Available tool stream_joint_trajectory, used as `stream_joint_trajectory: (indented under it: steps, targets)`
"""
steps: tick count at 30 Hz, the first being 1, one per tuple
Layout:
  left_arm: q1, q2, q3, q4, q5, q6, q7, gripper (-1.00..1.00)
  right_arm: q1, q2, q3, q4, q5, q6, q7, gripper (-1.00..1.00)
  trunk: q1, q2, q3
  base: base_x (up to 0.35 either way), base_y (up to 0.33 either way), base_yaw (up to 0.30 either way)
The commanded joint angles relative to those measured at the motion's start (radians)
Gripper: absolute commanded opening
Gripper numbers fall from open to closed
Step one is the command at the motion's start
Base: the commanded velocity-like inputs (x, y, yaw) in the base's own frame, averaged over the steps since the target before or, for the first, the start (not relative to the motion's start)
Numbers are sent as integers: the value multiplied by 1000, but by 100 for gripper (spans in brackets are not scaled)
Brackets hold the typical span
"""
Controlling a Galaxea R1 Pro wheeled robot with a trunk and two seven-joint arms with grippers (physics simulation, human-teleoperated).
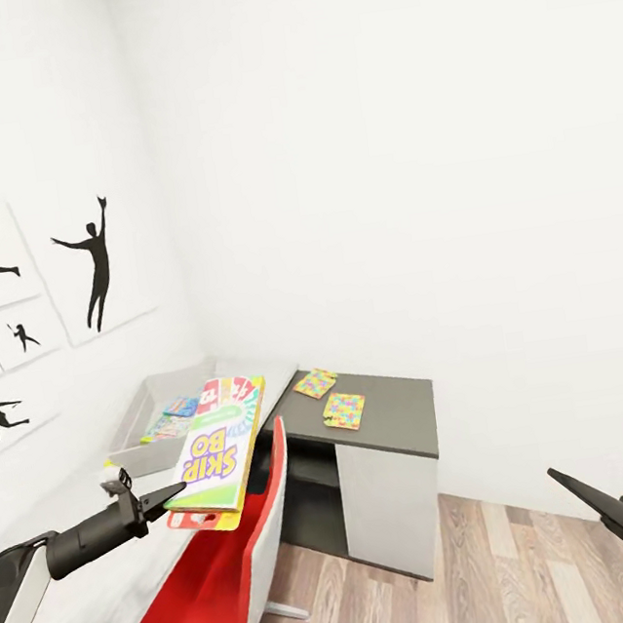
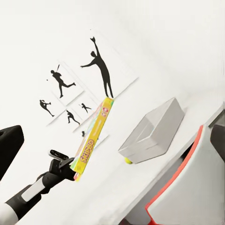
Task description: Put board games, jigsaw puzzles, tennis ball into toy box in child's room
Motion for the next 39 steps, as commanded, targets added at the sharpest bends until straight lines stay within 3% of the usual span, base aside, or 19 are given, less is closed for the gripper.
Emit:
stream_joint_trajectory:
  steps: [1, 12, 18, 25, 28, 30, 39]
  targets:
    - [0, 0, 0, 0, 6, 9, 0, -100, -1, 0, 0, 1, -3, 9, 2, 100, 1, -1, 0, 253, -239, 1]
    - [1, 1, 3, 1, 6, 9, -2, -100, -1, -3, 0, 0, -2, 10, 3, 100, 1, -1, 5, 260, -223, -75]
    - [0, 3, 38, -2, 9, 20, -3, -100, -1, -3, 0, 0, -1, 10, 3, 100, 1, -1, 6, 263, -48, -42]
    - [-1, 45, 68, -27, 10, 96, 0, -100, 0, -3, 0, 1, -2, 9, 3, 100, 1, -1, 6, 57, -5, -5]
    - [-2, 67, 110, -28, 10, 106, 2, -100, 0, -4, -1, 1, -2, 8, 3, 100, 1, -1, 6, 5, 0, 0]
    - [-2, 74, 128, -26, 10, 108, 3, -100, 0, -4, -2, 1, -3, 9, 4, 100, 1, -1, 6, 2, 0, 0]
    - [-2, 86, 141, -25, 10, 111, 4, -100, -1, -6, -1, 7, -3, 9, 4, 100, 1, -1, 6, 0, 0, 0]
